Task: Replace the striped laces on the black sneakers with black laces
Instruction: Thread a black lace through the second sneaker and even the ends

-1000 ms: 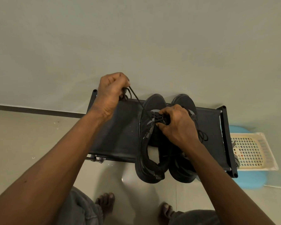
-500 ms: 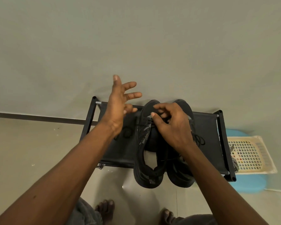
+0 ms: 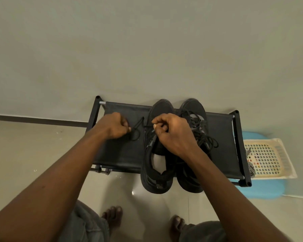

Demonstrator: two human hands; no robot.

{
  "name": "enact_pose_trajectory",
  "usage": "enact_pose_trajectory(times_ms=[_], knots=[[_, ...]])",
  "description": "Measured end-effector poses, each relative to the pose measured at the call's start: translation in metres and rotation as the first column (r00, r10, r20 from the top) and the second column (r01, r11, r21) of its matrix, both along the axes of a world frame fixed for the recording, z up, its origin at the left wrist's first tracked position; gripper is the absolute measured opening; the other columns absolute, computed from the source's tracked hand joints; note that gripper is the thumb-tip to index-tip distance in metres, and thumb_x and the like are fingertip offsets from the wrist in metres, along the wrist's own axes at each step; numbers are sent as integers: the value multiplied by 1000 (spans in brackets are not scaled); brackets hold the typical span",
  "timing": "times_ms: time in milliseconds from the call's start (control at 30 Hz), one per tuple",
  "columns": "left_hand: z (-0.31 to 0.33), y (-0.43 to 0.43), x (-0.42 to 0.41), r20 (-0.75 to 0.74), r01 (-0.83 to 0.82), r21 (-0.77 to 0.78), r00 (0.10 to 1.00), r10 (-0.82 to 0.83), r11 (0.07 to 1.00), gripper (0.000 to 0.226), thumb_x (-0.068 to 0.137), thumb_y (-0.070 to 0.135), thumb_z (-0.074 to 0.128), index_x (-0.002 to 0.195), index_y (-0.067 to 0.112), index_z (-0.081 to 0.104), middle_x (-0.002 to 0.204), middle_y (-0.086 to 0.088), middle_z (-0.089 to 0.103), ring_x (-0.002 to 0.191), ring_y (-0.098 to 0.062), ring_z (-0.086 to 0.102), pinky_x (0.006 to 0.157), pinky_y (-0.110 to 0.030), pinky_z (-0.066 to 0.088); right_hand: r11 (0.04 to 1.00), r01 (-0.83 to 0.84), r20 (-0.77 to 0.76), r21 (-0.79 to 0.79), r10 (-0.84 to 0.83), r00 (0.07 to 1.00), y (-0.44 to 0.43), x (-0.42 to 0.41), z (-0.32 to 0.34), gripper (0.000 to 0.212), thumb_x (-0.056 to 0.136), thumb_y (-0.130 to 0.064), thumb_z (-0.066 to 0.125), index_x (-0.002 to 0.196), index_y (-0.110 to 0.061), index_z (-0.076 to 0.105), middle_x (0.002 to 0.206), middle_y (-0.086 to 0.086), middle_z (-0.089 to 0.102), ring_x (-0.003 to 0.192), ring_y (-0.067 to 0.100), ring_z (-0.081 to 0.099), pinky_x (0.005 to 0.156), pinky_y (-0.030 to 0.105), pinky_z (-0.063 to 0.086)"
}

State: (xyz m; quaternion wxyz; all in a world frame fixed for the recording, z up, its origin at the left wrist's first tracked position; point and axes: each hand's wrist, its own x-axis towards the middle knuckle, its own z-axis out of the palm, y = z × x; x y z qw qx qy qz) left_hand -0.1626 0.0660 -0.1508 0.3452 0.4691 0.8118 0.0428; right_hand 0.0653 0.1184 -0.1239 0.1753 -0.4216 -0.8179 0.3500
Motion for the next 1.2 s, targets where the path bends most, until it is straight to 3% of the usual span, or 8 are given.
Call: enact_pose_trajectory(times_ms=[300,433,533,633,767,1000,1133,1200], knots=[[-26,1,-2,-172,78,-177,979,-109,981,21,97,26,65,107,9,71,110,-16,70,104,-33,66,97,-44,55,998,29,-51,-49,-31,998,8,6,-4,14,95,-20,64,102,-24,75,80,-11,69,71,3,64,65,15,48],[-2,0,-2,226,-146,-98,960,165,984,23,104,17,54,97,2,71,87,-11,72,72,-20,66,63,-31,58,998,49,-82,-31,-51,995,6,5,-1,15,95,-20,64,104,-22,76,74,-16,64,65,4,60,61,11,40],[34,1,12,740,-440,-89,571,355,894,13,104,8,57,98,8,68,79,-8,69,57,-11,63,53,-21,55,990,51,-149,-131,-70,986,5,2,3,20,95,-23,68,115,-22,72,82,-13,68,59,-2,58,61,11,41],[59,5,33,946,-509,-98,220,240,855,8,100,5,61,96,10,66,79,-7,71,59,-9,69,57,-21,60,957,5,-241,-290,-78,967,5,-2,6,39,92,-30,74,129,-23,64,98,-8,75,58,-2,59,61,17,46],[64,8,54,976,-589,-86,114,187,803,8,97,1,62,99,8,64,85,-12,75,68,-15,76,60,-23,62,913,6,-422,-407,-194,886,8,2,8,18,95,-7,70,113,-8,73,87,7,77,74,12,72,69,23,56],[53,12,46,933,-816,-18,195,304,578,9,98,0,66,101,8,63,85,-13,74,67,-15,75,60,-24,62,825,140,-488,-548,-451,748,22,24,24,8,93,-13,73,98,-7,76,84,9,78,76,12,71,71,20,55],[39,7,48,476,-499,373,826,300,782,13,94,11,73,95,19,64,90,-5,73,77,-19,75,72,-34,62,838,158,-453,-523,-430,781,24,33,25,8,96,-11,69,98,-13,77,87,7,79,79,13,72,73,21,56],[41,7,55,386,-390,443,896,220,808,15,93,5,71,94,19,66,83,1,70,81,-20,74,76,-34,63,894,187,-375,-408,-351,858,21,35,24,11,96,-10,69,99,-14,78,85,2,78,77,8,72,72,17,55]])
